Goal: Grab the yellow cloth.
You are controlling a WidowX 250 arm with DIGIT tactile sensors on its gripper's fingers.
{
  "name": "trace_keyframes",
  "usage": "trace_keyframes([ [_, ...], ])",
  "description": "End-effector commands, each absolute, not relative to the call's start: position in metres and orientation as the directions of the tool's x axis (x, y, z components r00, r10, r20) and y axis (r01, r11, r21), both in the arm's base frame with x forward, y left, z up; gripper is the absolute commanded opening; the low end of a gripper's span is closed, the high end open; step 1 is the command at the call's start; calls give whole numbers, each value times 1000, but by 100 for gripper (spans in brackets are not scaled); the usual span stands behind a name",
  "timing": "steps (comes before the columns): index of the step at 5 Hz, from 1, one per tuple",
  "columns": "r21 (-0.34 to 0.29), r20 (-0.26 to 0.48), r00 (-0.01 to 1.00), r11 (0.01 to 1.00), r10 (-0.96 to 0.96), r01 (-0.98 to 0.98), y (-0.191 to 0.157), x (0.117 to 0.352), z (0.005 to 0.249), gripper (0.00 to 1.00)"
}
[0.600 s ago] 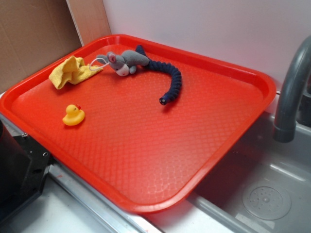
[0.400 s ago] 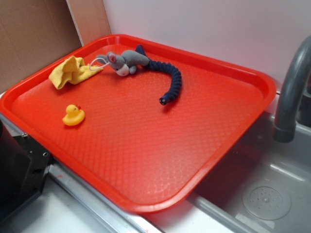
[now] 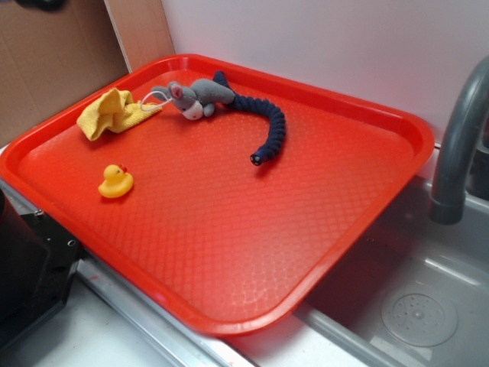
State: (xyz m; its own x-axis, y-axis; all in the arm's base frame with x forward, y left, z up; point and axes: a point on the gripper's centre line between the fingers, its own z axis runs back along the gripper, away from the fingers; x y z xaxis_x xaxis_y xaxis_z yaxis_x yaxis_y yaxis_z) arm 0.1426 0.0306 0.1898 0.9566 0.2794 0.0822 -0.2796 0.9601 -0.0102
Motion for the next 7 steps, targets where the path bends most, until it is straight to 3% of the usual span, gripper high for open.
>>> trace_keyframes([
  [1,-107,148,690,705,708,-701,116,196,146,100],
  [2,-104,191,490,514,851,-852,125,212,130,100],
  [3,-182,123,257,276,959,-944,137,205,113,100],
  [4,-85,140,177,190,974,-978,139,204,88,100],
  [5,-13,173,211,216,962,-976,141,200,68,100],
  [7,118,138,319,304,938,-945,139,200,26,100],
])
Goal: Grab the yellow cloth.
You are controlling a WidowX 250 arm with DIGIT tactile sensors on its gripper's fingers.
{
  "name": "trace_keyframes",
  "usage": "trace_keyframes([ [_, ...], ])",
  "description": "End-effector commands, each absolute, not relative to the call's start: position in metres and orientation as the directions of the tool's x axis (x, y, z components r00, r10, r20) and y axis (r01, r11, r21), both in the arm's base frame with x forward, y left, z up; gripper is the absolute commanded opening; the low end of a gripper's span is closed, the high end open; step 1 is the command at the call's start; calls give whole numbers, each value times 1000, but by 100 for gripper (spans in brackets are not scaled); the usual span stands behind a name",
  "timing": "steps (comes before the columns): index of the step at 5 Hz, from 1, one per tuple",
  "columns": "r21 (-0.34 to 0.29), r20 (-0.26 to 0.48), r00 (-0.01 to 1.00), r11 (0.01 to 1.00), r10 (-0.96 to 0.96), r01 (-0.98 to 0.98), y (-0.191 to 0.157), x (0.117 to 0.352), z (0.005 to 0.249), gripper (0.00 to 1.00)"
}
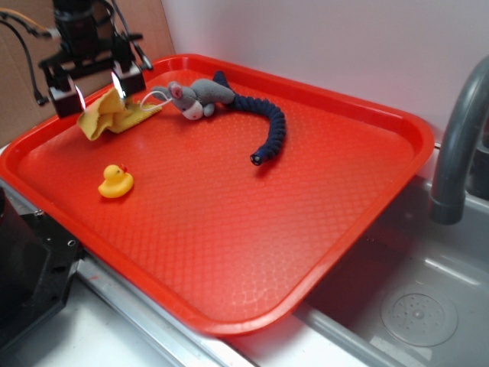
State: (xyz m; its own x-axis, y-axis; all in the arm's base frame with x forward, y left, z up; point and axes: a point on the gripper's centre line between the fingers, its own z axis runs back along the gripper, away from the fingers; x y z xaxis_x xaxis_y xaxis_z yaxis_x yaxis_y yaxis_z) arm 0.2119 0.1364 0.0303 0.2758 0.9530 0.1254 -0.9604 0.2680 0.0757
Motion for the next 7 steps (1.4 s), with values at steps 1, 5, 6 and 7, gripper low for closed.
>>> trace_keyframes([
  [1,138,169,323,302,931,-943,136,194,12,0],
  [5,137,156,756,744,636,-654,74,160,146,0],
  [6,146,201,865,859,459,-490,30,155,194,0],
  [7,192,184,957,947,223,-257,-16,163,227,0],
])
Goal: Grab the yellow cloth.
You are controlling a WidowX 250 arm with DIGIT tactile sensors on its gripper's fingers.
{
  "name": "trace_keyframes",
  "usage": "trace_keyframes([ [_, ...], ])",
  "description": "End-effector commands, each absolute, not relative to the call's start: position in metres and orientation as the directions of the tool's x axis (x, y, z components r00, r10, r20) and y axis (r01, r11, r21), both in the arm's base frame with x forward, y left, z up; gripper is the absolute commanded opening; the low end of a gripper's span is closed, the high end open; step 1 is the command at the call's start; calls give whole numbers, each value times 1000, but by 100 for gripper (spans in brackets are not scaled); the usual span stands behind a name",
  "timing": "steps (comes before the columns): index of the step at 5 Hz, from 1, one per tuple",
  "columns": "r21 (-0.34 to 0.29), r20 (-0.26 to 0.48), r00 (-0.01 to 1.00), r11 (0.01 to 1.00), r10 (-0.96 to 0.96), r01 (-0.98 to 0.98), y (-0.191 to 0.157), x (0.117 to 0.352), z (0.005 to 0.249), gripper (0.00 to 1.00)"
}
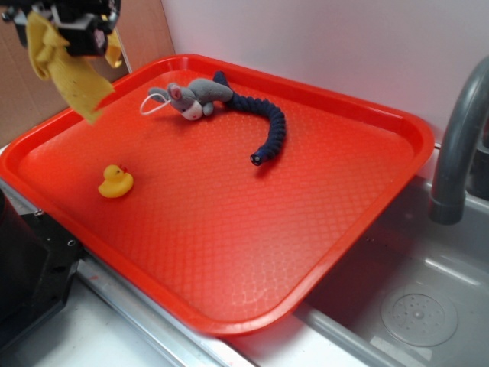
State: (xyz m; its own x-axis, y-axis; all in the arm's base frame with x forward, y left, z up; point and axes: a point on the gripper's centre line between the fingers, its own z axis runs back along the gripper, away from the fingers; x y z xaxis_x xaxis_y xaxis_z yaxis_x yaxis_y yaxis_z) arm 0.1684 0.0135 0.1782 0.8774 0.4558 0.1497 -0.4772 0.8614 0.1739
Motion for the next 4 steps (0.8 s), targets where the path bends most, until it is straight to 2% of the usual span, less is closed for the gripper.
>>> trace_keyframes([
  [1,244,160,987,970,-31,-9,-21,207,216,0],
  [2,267,143,966,948,-217,173,-20,239,203,0],
  [3,228,137,975,964,-175,141,0,241,195,0],
  [4,121,155,981,988,-118,99,28,230,195,0],
])
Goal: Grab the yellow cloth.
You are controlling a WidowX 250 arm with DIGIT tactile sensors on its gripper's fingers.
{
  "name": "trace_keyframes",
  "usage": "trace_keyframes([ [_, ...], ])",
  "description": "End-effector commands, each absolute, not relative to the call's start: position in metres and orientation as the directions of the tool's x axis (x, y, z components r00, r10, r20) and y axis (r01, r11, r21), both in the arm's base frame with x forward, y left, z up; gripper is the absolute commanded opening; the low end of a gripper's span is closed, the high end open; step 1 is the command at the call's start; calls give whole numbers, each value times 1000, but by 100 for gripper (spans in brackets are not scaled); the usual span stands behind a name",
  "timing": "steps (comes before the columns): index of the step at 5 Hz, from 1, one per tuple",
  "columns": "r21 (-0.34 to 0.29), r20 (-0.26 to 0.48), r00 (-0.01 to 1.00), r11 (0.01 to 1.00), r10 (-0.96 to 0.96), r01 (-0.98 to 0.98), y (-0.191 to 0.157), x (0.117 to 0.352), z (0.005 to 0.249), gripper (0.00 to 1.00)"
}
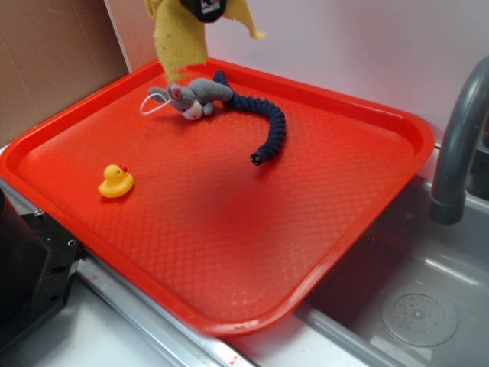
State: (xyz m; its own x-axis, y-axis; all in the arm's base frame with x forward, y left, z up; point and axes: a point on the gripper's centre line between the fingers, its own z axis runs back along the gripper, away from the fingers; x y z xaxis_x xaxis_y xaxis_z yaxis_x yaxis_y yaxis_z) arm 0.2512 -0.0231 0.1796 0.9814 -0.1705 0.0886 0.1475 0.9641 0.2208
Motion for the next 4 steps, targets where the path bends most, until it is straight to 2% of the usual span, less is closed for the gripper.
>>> trace_keyframes([
  [1,-38,130,991,999,-19,24,42,212,192,0],
  [2,-17,78,997,1000,11,-10,29,207,190,0],
  [3,25,72,997,1000,-18,16,18,206,188,0],
  [4,39,73,997,999,-9,6,17,206,181,0],
])
